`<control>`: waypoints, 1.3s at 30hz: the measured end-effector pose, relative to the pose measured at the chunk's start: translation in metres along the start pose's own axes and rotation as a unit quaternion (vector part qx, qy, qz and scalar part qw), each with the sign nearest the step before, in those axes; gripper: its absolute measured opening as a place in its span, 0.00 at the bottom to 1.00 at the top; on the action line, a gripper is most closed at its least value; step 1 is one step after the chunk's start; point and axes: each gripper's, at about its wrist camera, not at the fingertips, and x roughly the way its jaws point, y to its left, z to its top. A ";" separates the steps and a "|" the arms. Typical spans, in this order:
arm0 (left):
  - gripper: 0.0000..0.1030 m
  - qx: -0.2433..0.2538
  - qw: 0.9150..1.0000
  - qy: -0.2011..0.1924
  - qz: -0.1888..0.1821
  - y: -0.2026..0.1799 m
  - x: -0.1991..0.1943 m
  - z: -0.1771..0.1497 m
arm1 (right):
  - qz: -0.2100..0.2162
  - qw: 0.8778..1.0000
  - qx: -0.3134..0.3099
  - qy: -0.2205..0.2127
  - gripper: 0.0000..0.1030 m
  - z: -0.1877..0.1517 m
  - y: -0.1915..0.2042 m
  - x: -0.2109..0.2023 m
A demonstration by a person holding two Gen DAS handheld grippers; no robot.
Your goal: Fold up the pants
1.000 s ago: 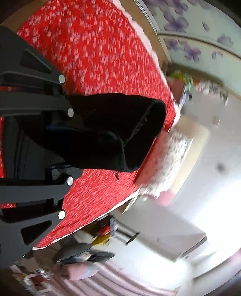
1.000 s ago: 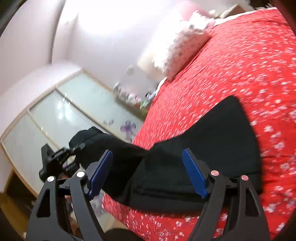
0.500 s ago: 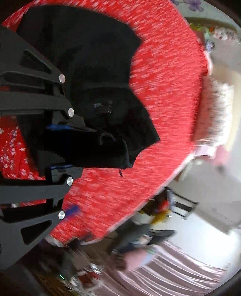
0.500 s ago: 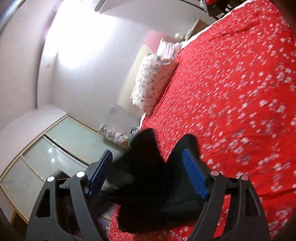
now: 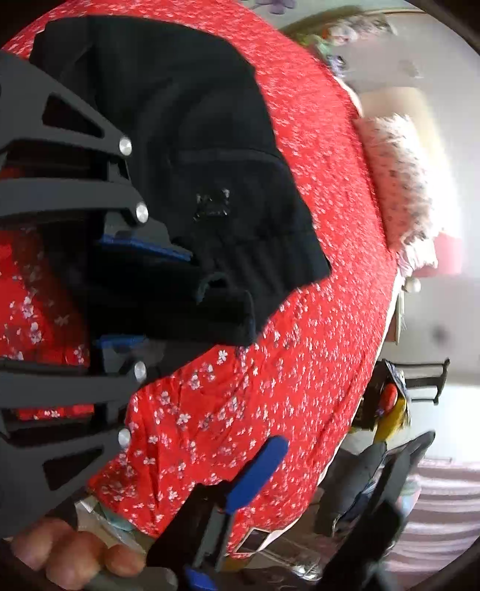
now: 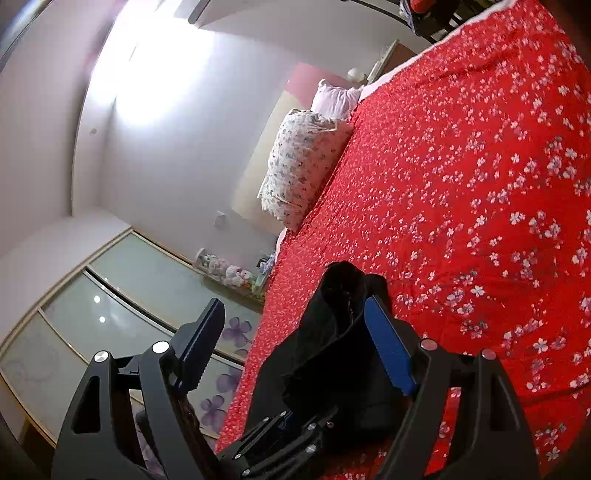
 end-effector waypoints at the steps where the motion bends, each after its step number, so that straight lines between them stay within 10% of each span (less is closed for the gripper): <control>1: 0.60 -0.003 1.000 0.001 -0.018 -0.001 -0.002 0.000 | -0.004 1.000 -0.006 -0.003 0.77 0.000 0.001 0.000; 8: 0.93 -0.031 0.991 -0.063 -0.116 0.013 -0.060 -0.005 | -0.013 1.000 -0.002 -0.020 0.77 0.005 -0.005 -0.009; 14: 0.98 -0.123 0.987 -0.098 0.029 0.107 -0.087 -0.017 | 0.041 0.996 -0.059 0.046 0.77 -0.007 0.019 0.008; 20: 0.98 -0.212 0.972 -0.072 0.072 0.168 -0.082 -0.035 | 0.068 0.977 -0.129 0.154 0.77 -0.044 0.047 0.049; 30: 0.98 -0.130 0.976 -0.037 0.173 0.155 -0.060 -0.053 | -0.041 0.964 -0.169 0.199 0.77 -0.066 0.038 0.068; 39: 0.98 -0.104 0.976 -0.034 0.190 0.149 -0.051 -0.058 | -0.016 0.972 -0.110 0.205 0.73 -0.061 0.014 0.057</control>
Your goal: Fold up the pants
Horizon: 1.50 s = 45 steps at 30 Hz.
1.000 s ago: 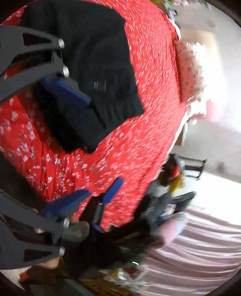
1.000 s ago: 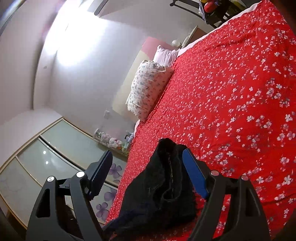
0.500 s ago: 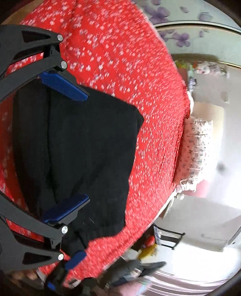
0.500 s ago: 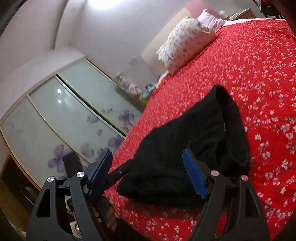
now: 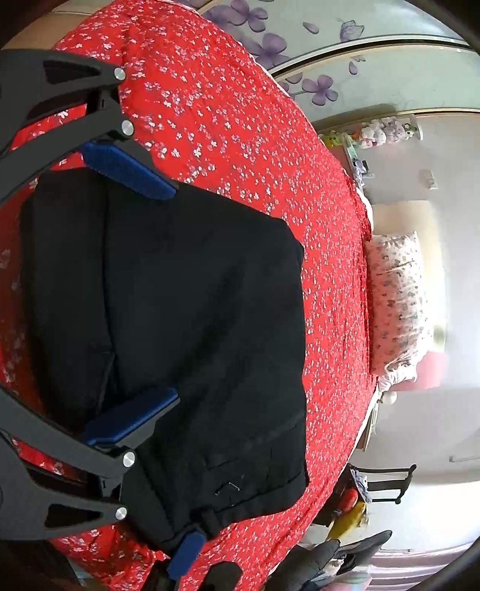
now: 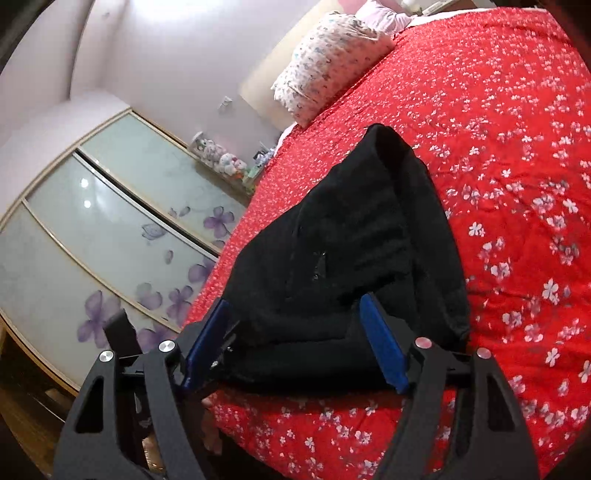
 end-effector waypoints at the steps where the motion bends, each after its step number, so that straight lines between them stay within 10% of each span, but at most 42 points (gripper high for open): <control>1: 0.98 0.001 1.000 -0.001 0.000 0.000 0.000 0.000 | 0.001 1.000 -0.002 0.000 0.73 -0.001 0.001 -0.001; 12: 0.98 -0.068 0.995 -0.048 -0.060 0.041 -0.019 0.025 | 0.031 0.997 -0.036 -0.067 0.78 0.040 0.020 -0.018; 22: 0.98 -0.148 0.973 0.017 -0.178 0.070 0.046 0.074 | 0.012 1.000 0.003 0.010 0.88 0.085 0.003 0.052; 27: 0.98 -0.174 0.958 0.112 -0.199 0.073 0.090 0.072 | -0.026 0.995 0.088 0.035 0.81 0.079 -0.041 0.061; 34: 0.98 -0.262 0.921 0.089 -0.273 0.104 0.094 0.060 | -0.019 0.995 0.097 0.030 0.67 0.072 -0.049 0.050; 40: 0.98 -0.239 0.943 0.059 -0.225 0.122 0.059 0.053 | -0.082 0.996 0.037 0.016 0.87 0.083 -0.039 0.010; 45: 0.98 -0.252 0.932 0.100 -0.240 0.145 0.067 0.033 | -0.074 0.994 0.052 0.062 0.83 0.079 -0.053 0.009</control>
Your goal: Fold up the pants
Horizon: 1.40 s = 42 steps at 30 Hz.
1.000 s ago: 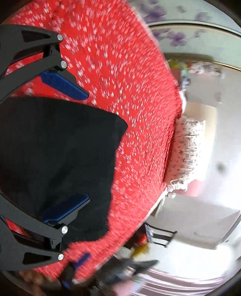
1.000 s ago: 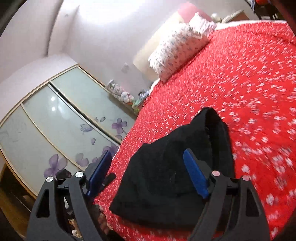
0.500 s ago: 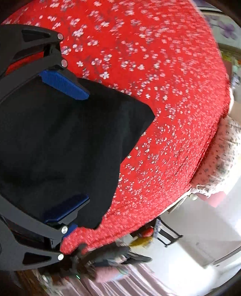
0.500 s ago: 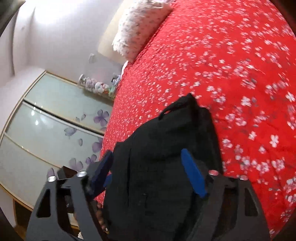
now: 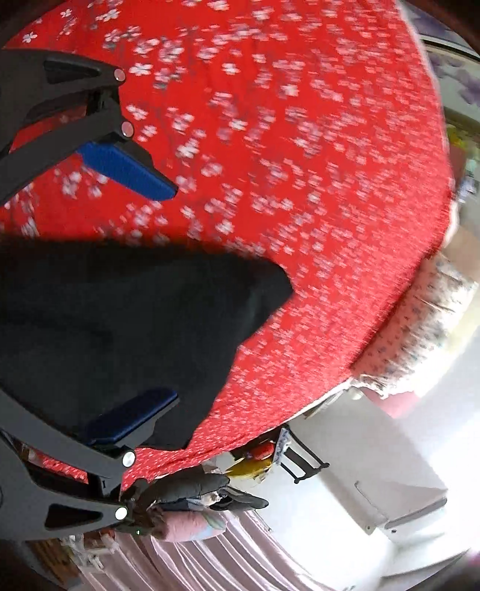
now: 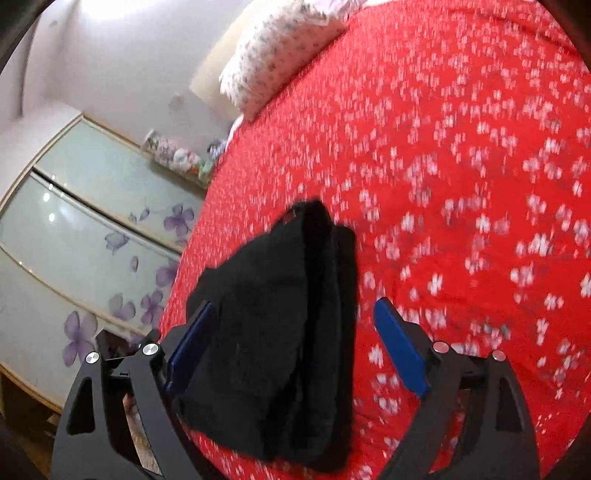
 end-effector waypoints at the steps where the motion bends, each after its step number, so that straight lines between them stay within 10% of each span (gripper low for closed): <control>1: 0.98 -0.005 1.000 0.014 -0.003 0.004 0.004 -0.001 | 0.006 1.000 -0.001 0.013 0.83 -0.001 0.000 0.002; 20: 0.98 0.073 0.996 0.026 0.041 -0.015 0.017 -0.016 | -0.104 0.980 -0.141 0.092 0.87 -0.028 0.057 0.042; 29: 0.98 0.070 0.997 0.027 0.034 -0.011 0.016 -0.015 | 0.039 0.990 -0.118 0.069 0.89 -0.023 0.081 0.019; 32: 0.98 0.067 0.997 0.027 0.030 -0.011 0.015 -0.015 | 0.020 0.994 -0.080 0.078 0.89 -0.018 0.066 0.026; 38: 0.98 0.062 0.997 0.027 0.024 -0.011 0.013 -0.016 | 0.030 0.995 0.003 0.096 0.74 -0.013 0.032 0.043; 42: 0.98 0.052 0.998 0.027 0.013 -0.009 0.011 -0.014 | 0.052 0.995 0.021 0.077 0.39 -0.013 0.021 0.036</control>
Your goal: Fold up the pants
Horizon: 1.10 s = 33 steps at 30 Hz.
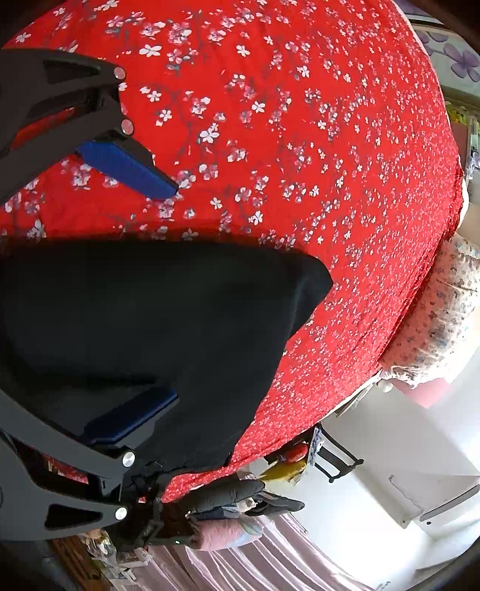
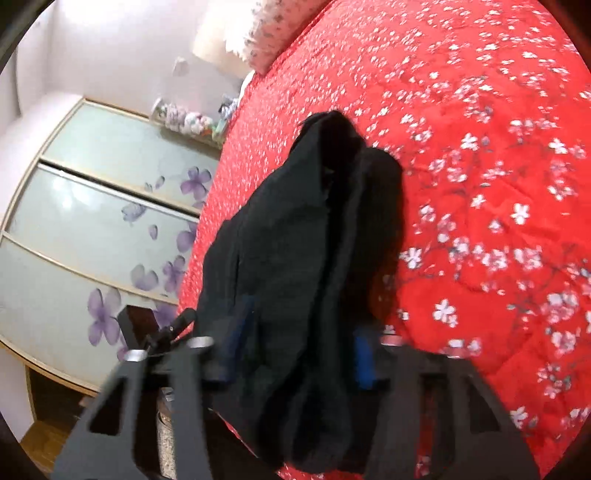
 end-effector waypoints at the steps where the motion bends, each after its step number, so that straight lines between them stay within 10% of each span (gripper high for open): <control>1: 0.98 -0.006 1.000 -0.001 -0.006 0.001 -0.001 0.001 | 0.005 1.000 -0.007 -0.001 0.39 -0.005 0.002 -0.003; 9: 0.98 -0.044 0.997 0.001 -0.061 0.011 -0.004 0.006 | 0.017 0.995 -0.094 -0.023 0.38 -0.009 0.034 -0.004; 22: 0.97 -0.040 0.991 0.063 -0.108 -0.001 0.027 0.027 | 0.018 0.998 -0.053 -0.021 0.38 -0.005 0.008 -0.004; 27: 0.52 -0.038 0.995 0.063 -0.062 -0.001 0.029 0.026 | -0.003 1.000 -0.024 -0.018 0.41 -0.003 -0.010 -0.004; 33: 0.26 -0.036 0.996 0.042 -0.069 0.002 0.020 0.021 | -0.016 0.999 -0.017 -0.024 0.42 -0.005 -0.015 0.000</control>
